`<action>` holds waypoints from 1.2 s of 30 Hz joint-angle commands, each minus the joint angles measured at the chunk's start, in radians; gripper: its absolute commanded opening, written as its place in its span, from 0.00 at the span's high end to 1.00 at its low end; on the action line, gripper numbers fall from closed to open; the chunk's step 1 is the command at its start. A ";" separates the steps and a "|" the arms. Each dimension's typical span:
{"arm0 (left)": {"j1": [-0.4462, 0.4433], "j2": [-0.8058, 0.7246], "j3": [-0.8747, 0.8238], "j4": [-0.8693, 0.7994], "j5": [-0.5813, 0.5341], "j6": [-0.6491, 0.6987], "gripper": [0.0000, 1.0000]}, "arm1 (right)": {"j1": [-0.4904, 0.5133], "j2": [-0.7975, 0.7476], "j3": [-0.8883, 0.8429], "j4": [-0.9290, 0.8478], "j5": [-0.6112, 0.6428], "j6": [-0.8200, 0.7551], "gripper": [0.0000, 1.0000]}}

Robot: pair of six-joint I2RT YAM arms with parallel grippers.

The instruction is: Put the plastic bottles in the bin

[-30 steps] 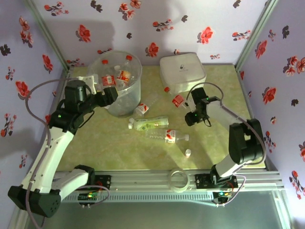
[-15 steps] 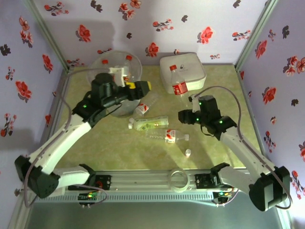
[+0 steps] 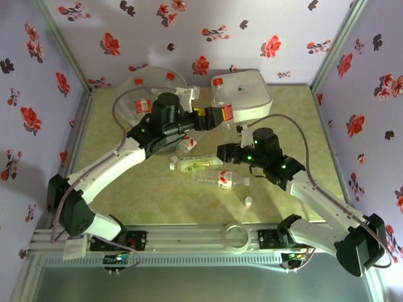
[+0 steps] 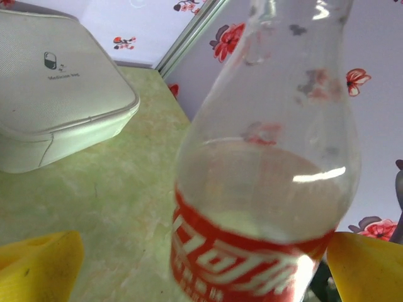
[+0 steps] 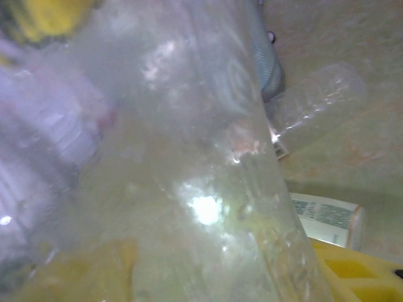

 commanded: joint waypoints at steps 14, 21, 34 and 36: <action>-0.025 0.067 0.043 0.083 0.038 -0.041 0.26 | 0.042 0.059 0.048 0.145 -0.074 0.033 0.39; -0.017 0.063 0.075 0.031 0.029 -0.006 0.30 | 0.042 0.032 0.057 0.093 -0.037 -0.001 0.16; 0.139 0.023 0.251 -0.178 0.032 0.171 0.32 | 0.016 -0.230 0.142 -0.372 0.378 -0.150 0.01; 0.198 0.031 0.334 -0.267 0.031 0.239 0.33 | 0.017 -0.254 0.142 -0.435 0.448 -0.147 0.01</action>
